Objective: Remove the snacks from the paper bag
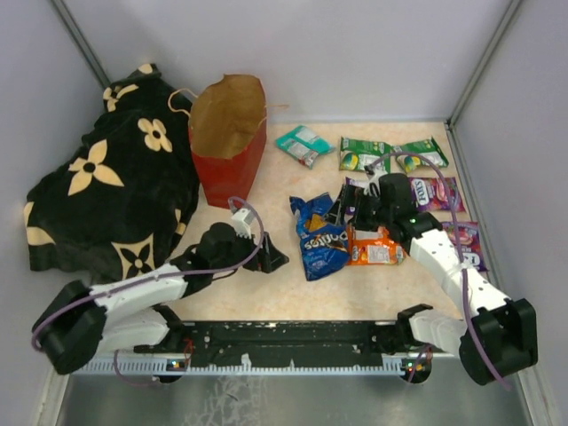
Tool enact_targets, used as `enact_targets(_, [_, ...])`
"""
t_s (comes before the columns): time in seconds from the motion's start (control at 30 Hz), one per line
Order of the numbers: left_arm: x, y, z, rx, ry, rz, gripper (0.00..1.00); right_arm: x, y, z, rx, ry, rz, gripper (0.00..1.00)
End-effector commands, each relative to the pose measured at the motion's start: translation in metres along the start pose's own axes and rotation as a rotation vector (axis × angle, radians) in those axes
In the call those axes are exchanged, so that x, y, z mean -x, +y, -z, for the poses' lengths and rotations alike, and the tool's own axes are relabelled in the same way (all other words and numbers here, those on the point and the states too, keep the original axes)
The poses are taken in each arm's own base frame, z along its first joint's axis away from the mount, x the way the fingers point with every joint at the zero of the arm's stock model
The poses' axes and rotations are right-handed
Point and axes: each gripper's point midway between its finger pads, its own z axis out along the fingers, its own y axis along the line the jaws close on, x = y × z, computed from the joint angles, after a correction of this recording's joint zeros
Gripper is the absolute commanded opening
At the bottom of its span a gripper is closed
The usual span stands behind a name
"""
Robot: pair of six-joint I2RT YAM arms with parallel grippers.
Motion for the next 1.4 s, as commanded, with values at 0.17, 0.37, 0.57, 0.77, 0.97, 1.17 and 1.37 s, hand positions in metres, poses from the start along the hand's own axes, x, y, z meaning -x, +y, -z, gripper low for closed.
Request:
enact_targets(0.17, [0.099,0.004,-0.071,0.09,-0.277,-0.047,1.0,-0.009,-0.032,-0.009,-0.047,0.026,-0.093,0.93])
enact_targets(0.37, [0.116,0.009,-0.101,0.085,-0.285,-0.042,1.0,-0.03,-0.041,-0.016,-0.04,0.064,-0.102,0.88])
enact_targets(0.57, [0.107,0.027,-0.142,0.11,-0.214,-0.036,0.91,-0.047,-0.044,-0.027,0.001,0.11,-0.134,0.8])
enact_targets(0.77, [0.1,0.064,-0.164,0.188,-0.167,-0.032,0.79,-0.05,-0.038,-0.034,0.032,0.127,-0.126,0.59])
enact_targets(0.97, [0.121,0.088,-0.164,0.216,-0.182,-0.001,0.11,-0.064,-0.006,-0.042,0.084,0.192,-0.076,0.22])
enact_targets(1.17, [0.154,0.098,-0.142,0.196,-0.249,0.006,0.0,-0.078,0.038,-0.037,0.215,0.237,-0.169,0.15])
enact_targets(1.37, [0.165,0.099,-0.133,0.184,-0.228,-0.05,0.28,-0.084,0.042,-0.028,0.225,0.234,-0.287,0.61])
